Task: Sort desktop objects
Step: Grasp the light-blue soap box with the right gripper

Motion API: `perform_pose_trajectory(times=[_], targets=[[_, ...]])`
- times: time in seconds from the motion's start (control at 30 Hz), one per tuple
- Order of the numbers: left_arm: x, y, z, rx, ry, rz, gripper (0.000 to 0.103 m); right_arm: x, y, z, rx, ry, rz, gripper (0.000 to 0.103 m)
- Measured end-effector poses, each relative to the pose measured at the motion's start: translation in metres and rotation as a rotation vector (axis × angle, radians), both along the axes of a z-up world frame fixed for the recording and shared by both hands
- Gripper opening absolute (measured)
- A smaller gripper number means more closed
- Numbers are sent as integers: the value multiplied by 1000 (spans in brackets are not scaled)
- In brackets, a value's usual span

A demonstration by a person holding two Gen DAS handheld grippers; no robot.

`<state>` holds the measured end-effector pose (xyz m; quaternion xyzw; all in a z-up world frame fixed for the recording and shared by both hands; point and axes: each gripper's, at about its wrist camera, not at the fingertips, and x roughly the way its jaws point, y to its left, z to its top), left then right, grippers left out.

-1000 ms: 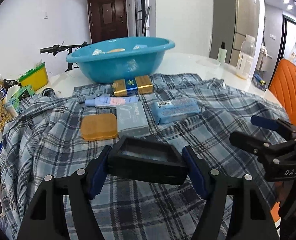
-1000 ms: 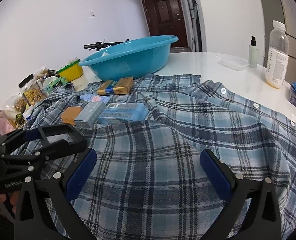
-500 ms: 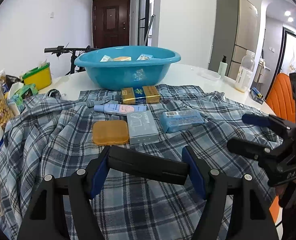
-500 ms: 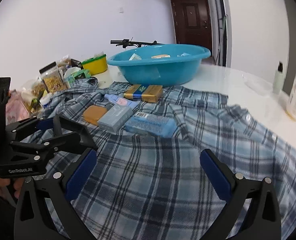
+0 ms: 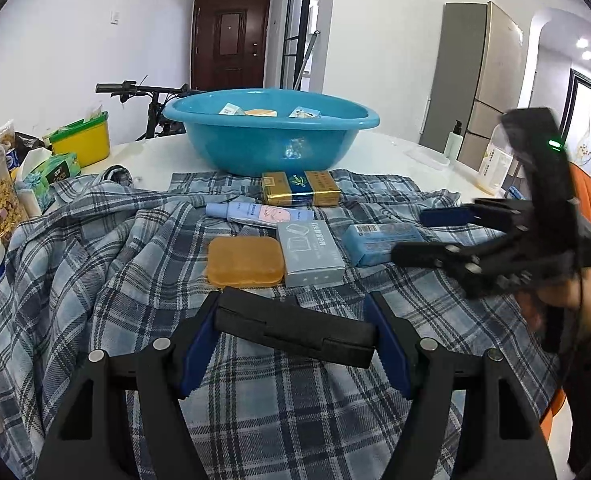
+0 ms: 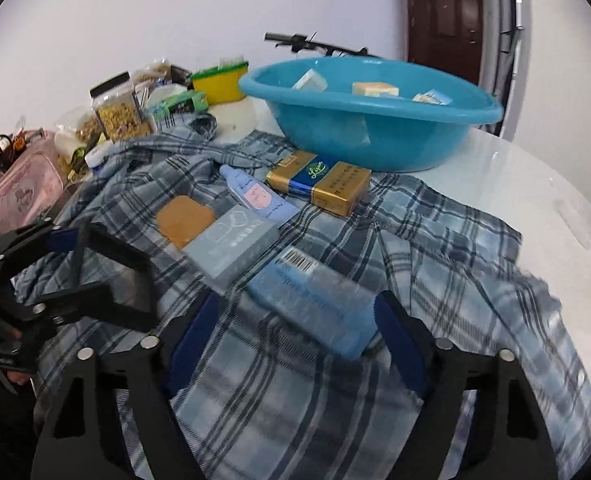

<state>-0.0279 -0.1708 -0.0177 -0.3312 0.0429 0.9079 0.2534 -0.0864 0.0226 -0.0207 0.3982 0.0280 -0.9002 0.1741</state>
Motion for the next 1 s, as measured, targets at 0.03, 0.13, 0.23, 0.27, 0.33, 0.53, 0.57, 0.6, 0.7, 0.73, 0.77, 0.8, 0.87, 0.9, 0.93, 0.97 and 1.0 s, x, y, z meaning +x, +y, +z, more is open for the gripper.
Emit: perform_pose_trajectory(times=[0.03, 0.13, 0.23, 0.27, 0.33, 0.53, 0.57, 0.6, 0.7, 0.73, 0.77, 0.8, 0.87, 0.9, 0.93, 0.97, 1.0], targets=[[0, 0, 0, 4, -1, -1, 73, -6, 1, -2, 2, -12, 11, 65], [-1, -1, -1, 9, -3, -4, 73, -14, 3, -4, 10, -18, 50, 65], [-1, -1, -1, 13, -6, -5, 73, -14, -2, -4, 54, -17, 92, 65], [-2, -1, -1, 15, -7, -5, 73, -15, -2, -4, 63, -16, 102, 65], [-2, -1, -2, 16, -7, -5, 73, -18, -4, -5, 85, -22, 131, 65], [-2, -1, -2, 16, -6, -4, 73, -31, -1, -15, 74, -57, 193, 65], [-2, -1, -2, 16, -7, -3, 73, -29, -2, -16, 78, -51, 196, 65], [-2, -1, -2, 17, -7, -1, 73, -28, -4, -18, 104, -47, 201, 65], [-2, -1, -2, 22, -9, 2, 73, -23, -11, -23, 172, -24, 206, 64], [-2, -1, -1, 21, -9, 1, 73, -23, -9, -22, 161, -25, 196, 58], [-3, -1, -1, 20, -9, -1, 73, -23, -6, -20, 144, -24, 185, 53], [-3, -1, -1, 20, -10, -1, 73, -23, -4, -19, 127, -25, 181, 44], [-3, -1, 2, 19, -11, -3, 73, -24, 0, -17, 104, -25, 164, 39], [-4, -1, 3, 20, -12, -3, 73, -24, 1, -17, 96, -28, 161, 39], [-4, -1, 4, 22, -13, -3, 73, -24, 1, -18, 95, -31, 166, 39], [-4, -1, 5, 24, -13, -3, 73, -25, 1, -19, 99, -33, 170, 39], [-4, 0, 6, 27, -13, -5, 73, -26, -1, -21, 106, -37, 169, 39]])
